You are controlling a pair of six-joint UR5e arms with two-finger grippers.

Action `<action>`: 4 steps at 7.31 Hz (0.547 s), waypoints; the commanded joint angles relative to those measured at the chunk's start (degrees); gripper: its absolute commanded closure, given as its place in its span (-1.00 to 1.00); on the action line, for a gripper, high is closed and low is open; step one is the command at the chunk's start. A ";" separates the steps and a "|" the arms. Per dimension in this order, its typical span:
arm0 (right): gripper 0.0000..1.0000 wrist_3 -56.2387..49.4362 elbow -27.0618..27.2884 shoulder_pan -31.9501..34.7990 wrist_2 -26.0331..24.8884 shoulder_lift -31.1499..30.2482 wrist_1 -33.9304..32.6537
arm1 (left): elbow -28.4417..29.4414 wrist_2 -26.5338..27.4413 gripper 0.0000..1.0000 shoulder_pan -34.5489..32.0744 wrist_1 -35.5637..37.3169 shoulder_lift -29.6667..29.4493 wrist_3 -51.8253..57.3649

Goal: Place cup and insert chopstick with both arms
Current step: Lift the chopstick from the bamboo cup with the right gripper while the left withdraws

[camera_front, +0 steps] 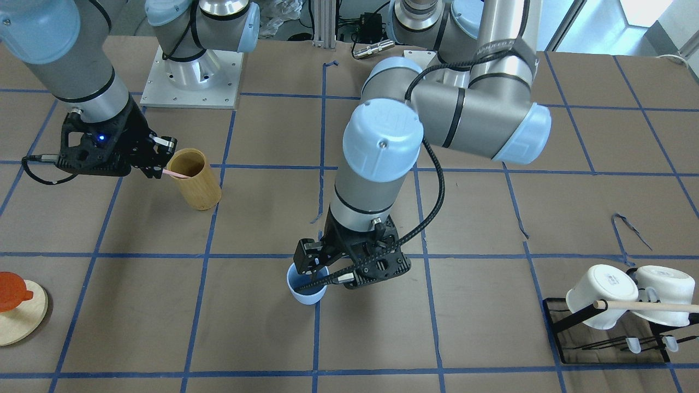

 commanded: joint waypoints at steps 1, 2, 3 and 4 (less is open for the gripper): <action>0.92 -0.07 -6.64 0.08 0.90 0.00 5.27 | -1.61 0.04 -1.00 4.17 -3.95 6.30 3.66; 0.92 -0.33 -10.94 0.08 1.08 0.00 8.69 | -3.80 2.31 -1.00 4.99 -9.54 9.97 12.55; 0.92 -0.59 -14.20 0.34 1.86 0.52 8.99 | -5.56 4.50 -1.00 5.43 -12.38 12.88 16.73; 1.00 0.01 -14.76 0.86 7.53 0.87 7.16 | -7.50 4.61 -1.00 5.69 -14.15 15.00 17.38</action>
